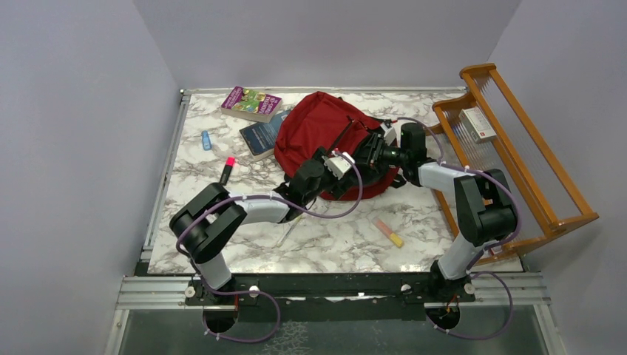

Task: Pack the student bag
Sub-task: Adjust the student bag at the center of the board.

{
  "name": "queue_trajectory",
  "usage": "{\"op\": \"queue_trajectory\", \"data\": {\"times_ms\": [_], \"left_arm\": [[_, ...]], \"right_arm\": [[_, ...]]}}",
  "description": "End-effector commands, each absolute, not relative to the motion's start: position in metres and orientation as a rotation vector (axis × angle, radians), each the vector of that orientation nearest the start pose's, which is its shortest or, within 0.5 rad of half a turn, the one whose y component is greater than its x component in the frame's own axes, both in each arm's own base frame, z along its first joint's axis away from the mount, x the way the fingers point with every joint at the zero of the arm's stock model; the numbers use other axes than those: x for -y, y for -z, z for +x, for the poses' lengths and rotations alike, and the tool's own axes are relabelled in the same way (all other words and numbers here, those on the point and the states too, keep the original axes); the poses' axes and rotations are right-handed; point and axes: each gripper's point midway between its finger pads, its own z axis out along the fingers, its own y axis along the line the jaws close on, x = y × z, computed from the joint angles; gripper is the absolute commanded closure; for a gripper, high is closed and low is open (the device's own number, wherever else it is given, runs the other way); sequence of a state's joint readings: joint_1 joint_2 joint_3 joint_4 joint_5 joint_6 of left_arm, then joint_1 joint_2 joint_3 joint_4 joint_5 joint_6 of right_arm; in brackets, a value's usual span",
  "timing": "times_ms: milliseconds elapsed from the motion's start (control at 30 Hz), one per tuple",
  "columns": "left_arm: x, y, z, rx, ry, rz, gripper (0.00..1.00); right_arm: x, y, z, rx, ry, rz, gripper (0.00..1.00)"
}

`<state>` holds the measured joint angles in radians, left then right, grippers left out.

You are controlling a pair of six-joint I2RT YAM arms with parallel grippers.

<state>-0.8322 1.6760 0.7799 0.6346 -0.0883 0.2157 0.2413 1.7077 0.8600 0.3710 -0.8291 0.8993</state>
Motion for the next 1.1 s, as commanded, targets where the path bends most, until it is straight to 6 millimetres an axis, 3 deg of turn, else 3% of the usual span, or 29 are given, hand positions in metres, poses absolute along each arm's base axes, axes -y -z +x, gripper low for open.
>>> {"op": "queue_trajectory", "data": {"times_ms": [0,100,267,467,633,800,967,1067], "left_arm": [[0.343,-0.131,0.355,-1.581,0.298,0.839,0.04],[0.345,-0.129,0.364,-1.588,0.270,0.817,0.05],[0.343,-0.127,0.378,-1.605,0.213,0.764,0.25],[0.330,-0.130,0.381,-1.628,0.168,0.694,0.73],[0.316,-0.137,0.377,-1.639,0.160,0.628,0.98],[0.312,-0.148,0.371,-1.640,0.202,0.570,1.00],[0.313,-0.156,0.367,-1.633,0.255,0.549,1.00],[0.313,-0.160,0.363,-1.631,0.286,0.539,1.00]], "right_arm": [[-0.249,-0.149,0.352,-2.204,-1.558,0.052,0.68],[-0.249,-0.150,0.351,-2.205,-1.564,0.048,0.69],[-0.249,-0.151,0.350,-2.204,-1.554,0.035,0.69],[-0.232,-0.136,0.364,-2.231,-1.320,0.086,0.69],[-0.200,-0.114,0.384,-2.243,-1.010,0.219,0.65],[-0.178,-0.091,0.404,-2.253,-0.823,0.319,0.65],[-0.175,-0.078,0.422,-2.254,-0.800,0.397,0.65],[-0.175,-0.081,0.435,-2.201,-0.853,0.441,0.65]]}}
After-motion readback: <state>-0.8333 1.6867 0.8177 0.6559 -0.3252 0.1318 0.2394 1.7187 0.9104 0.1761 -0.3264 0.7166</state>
